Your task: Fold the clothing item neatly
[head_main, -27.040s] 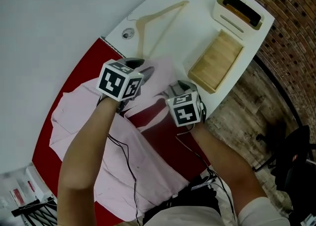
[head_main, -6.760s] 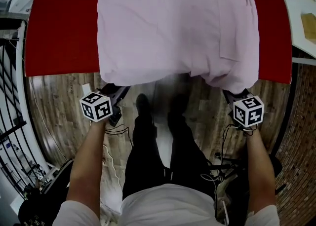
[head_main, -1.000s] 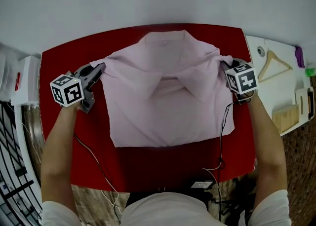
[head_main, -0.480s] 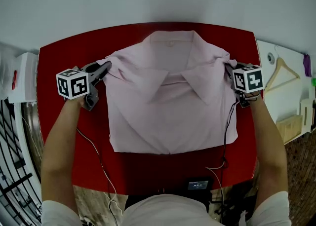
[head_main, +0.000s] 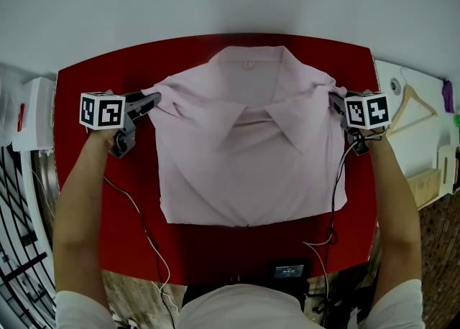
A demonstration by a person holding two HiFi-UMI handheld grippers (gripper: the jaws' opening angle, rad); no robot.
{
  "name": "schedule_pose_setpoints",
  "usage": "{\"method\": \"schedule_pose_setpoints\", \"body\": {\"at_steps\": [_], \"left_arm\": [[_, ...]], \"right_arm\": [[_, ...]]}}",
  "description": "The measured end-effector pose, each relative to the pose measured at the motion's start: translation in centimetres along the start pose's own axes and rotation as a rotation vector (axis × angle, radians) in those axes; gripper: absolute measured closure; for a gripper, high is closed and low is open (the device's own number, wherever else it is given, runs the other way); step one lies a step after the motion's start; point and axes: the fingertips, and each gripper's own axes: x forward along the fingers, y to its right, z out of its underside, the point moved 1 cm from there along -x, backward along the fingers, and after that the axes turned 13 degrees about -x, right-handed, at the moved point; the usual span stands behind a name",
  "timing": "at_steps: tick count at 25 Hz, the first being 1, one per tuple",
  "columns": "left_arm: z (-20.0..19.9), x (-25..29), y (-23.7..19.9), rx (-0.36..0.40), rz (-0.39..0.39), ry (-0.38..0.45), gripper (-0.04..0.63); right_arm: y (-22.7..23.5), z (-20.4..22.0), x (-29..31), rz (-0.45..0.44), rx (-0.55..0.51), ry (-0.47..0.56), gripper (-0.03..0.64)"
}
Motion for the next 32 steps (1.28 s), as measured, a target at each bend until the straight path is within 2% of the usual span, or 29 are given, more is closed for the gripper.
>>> {"method": "schedule_pose_setpoints", "body": {"at_steps": [4, 7, 11, 18, 21, 26, 29, 32], "left_arm": [[-0.3, -0.2, -0.3, -0.029, -0.013, -0.066, 0.512], [0.1, -0.3, -0.5, -0.052, -0.01, -0.14, 0.468], [0.5, -1.2, -0.3, 0.012, -0.019, -0.202, 0.463], [0.1, -3.7, -0.1, 0.128, -0.054, -0.102, 0.463], [0.3, -4.6, 1.8, 0.22, -0.03, -0.01, 0.463], [1.9, -5.3, 6.1, 0.395, 0.033, 0.133, 0.463], [3.3, -5.0, 8.2, 0.488, 0.023, 0.158, 0.463], [4.9, -4.1, 9.7, 0.592, -0.006, 0.142, 0.463]], "right_arm": [[0.5, -0.1, 0.0, -0.003, 0.046, -0.016, 0.539], [0.5, -0.5, 0.0, -0.016, 0.059, -0.022, 0.499], [0.0, -0.9, -0.5, -0.043, 0.013, -0.026, 0.434], [0.6, -0.3, -2.8, -0.009, -0.029, -0.014, 0.411], [0.2, 0.3, -4.4, 0.011, -0.05, 0.005, 0.411], [-2.6, 0.6, -6.6, 0.007, -0.088, 0.095, 0.411], [-5.7, 1.0, -7.0, -0.02, -0.148, 0.113, 0.411], [-9.1, 1.7, -6.0, -0.068, -0.171, 0.111, 0.411]]}}
